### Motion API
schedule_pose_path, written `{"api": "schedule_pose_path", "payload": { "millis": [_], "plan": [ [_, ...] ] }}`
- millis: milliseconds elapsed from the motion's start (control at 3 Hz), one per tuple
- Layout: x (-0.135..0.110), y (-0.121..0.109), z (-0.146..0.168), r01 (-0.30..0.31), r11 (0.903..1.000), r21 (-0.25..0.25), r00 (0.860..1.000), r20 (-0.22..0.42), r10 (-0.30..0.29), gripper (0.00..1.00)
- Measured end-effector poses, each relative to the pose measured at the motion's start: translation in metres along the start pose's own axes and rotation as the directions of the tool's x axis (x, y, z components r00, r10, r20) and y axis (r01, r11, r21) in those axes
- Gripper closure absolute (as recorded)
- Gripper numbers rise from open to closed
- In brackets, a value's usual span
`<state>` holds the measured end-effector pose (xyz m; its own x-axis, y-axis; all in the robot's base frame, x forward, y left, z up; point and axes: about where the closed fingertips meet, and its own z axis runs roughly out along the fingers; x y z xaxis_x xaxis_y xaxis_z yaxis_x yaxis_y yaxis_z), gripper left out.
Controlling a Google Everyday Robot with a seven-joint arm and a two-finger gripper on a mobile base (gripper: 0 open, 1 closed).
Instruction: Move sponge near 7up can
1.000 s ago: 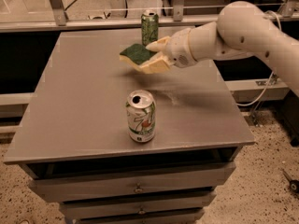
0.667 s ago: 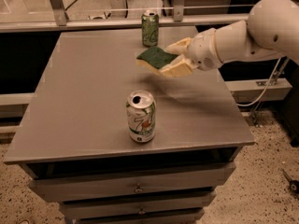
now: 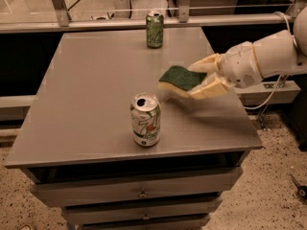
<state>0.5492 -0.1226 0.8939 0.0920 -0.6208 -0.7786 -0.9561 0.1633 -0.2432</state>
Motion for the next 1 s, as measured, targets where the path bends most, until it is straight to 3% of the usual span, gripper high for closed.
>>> {"api": "schedule_pose_path", "payload": {
  "millis": [333, 667, 1000],
  "plan": [
    [0.009, 0.025, -0.001, 0.022, 0.9965, -0.08, 1.0, 0.006, -0.022, 1.0],
    [0.013, 0.047, 0.007, 0.054, 0.9843, -0.168, 0.999, 0.015, -0.052, 1.0],
    [0.017, 0.062, 0.012, 0.078, 0.9709, -0.227, 0.997, 0.015, -0.077, 0.85]
  ]
}}
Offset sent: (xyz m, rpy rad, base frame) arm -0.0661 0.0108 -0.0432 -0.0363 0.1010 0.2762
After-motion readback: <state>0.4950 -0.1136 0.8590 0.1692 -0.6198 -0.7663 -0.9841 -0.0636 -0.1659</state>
